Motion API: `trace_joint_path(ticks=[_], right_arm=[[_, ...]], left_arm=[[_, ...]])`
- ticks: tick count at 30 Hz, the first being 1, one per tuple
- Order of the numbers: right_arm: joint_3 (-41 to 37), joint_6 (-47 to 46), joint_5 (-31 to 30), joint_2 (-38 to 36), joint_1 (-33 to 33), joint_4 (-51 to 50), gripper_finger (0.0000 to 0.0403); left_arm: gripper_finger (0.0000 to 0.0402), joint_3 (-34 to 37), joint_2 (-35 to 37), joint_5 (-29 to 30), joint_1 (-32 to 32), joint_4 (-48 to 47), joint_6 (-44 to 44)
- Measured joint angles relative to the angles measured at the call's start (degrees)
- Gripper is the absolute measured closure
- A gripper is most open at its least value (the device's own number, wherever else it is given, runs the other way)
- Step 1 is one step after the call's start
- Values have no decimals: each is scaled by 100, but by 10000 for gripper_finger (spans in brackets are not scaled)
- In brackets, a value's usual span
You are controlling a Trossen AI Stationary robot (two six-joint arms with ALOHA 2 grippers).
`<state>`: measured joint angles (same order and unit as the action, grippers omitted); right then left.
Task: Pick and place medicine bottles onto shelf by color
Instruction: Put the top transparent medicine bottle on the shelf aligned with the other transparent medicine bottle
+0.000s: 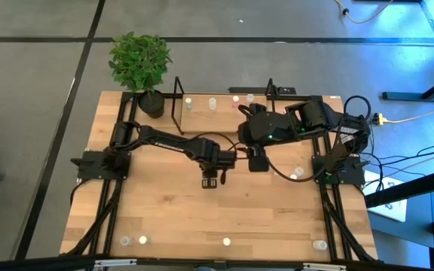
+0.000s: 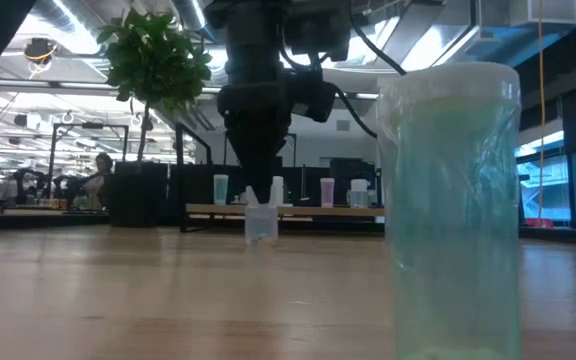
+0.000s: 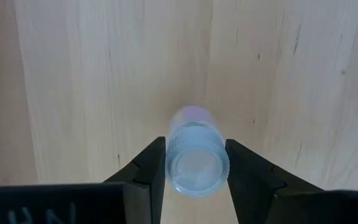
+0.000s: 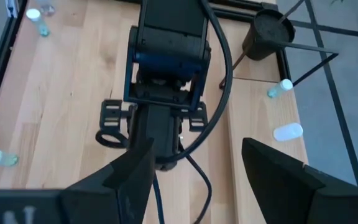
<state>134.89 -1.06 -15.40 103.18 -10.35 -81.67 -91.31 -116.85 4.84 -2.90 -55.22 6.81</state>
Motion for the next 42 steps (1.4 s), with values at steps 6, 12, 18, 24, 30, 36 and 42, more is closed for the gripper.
trace_joint_path(ticks=[6, 12, 18, 24, 30, 36, 42], right_arm=[[0, 0, 0, 0, 0, 183, 162], [0, 2, 0, 0, 0, 302, 162], [0, 2, 0, 0, -1, 446, 162], [0, 2, 0, 2, 0, 476, 162], [0, 2, 0, 2, 0, 476, 162], [0, 2, 0, 2, 0, 474, 162], [0, 2, 0, 2, 0, 472, 162]], left_arm=[[279, -63, 10, 0, 0, 12, 8], [278, -65, 13, -21, 0, 15, 46], [277, -63, 13, -67, 4, 18, 48], [241, -65, 13, -90, 28, 17, 51], [203, -65, 13, -83, 26, 19, 52], [172, -67, 15, 35, 26, 18, 55], [171, -76, 219, 41, -82, -90, 59]])
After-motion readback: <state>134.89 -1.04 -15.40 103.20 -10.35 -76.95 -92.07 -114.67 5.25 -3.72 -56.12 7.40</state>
